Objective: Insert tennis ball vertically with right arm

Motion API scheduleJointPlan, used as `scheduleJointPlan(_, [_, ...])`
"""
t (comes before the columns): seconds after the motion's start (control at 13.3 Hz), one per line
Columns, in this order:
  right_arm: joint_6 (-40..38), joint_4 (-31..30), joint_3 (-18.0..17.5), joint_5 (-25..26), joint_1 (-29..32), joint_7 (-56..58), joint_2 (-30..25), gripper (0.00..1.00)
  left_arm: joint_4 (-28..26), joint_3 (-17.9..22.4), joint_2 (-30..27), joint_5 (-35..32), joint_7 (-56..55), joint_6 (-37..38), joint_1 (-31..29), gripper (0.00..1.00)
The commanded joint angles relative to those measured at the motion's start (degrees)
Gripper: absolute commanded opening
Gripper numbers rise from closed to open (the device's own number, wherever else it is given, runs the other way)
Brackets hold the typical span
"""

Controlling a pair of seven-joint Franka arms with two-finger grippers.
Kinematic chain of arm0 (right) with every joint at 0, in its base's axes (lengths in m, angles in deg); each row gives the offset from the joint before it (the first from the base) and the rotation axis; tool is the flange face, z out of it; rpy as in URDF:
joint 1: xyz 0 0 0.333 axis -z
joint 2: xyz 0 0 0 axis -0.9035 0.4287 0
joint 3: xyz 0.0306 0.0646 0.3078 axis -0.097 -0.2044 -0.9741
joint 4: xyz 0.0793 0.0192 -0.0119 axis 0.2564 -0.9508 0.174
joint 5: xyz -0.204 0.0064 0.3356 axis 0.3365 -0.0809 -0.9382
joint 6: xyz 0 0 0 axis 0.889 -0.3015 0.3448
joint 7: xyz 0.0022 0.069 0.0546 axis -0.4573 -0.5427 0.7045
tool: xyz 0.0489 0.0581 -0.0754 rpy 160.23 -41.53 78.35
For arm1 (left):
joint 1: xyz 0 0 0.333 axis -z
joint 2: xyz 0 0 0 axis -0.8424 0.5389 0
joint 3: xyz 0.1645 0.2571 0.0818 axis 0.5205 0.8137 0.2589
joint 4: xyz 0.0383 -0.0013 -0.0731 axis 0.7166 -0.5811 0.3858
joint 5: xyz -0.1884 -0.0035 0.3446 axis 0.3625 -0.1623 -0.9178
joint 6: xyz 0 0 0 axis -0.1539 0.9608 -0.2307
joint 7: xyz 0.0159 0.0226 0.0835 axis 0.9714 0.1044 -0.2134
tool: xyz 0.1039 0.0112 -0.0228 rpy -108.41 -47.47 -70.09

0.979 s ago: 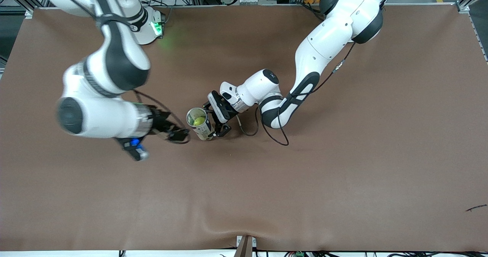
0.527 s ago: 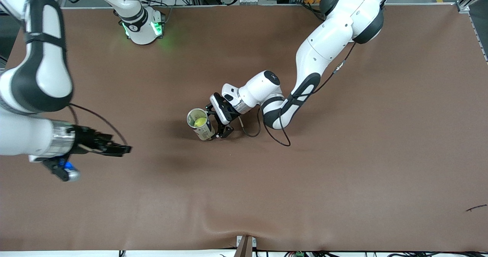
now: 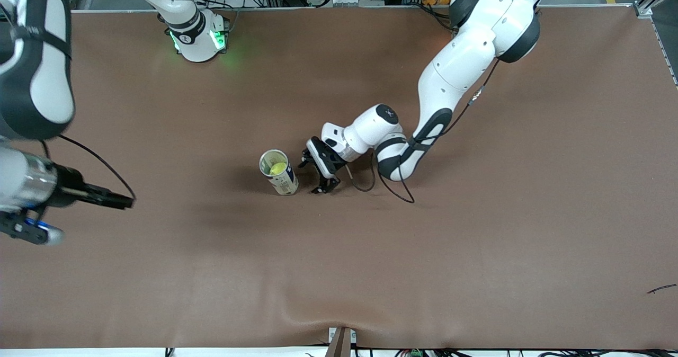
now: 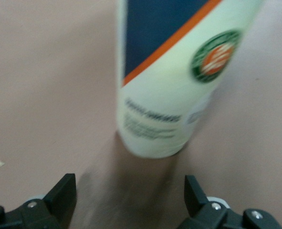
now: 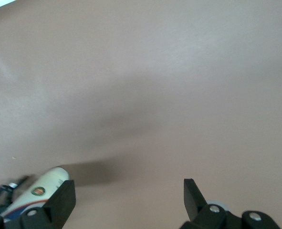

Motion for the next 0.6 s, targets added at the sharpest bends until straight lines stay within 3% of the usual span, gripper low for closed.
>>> scheduleJointPlan(0.0, [-3.1,-1.18,0.1,3.68,0.02,6.27,-6.31,1.0,-2.66,-0.7,-4.04,-0.35,-0.74,5.9,-2.35,1.0])
scheduleJointPlan(0.3, [-10.4,-3.01,-0.16,5.53,1.42,16.59,-15.27,1.0,-0.29,-0.97,-6.41,5.97,-1.0,20.14,-3.31,1.0])
scheduleJointPlan(0.53, [-10.15,-12.65,-0.16,5.97,1.77,16.59,-24.84,1.0,1.74,-1.06,-8.69,11.94,-1.0,32.52,-3.67,1.0])
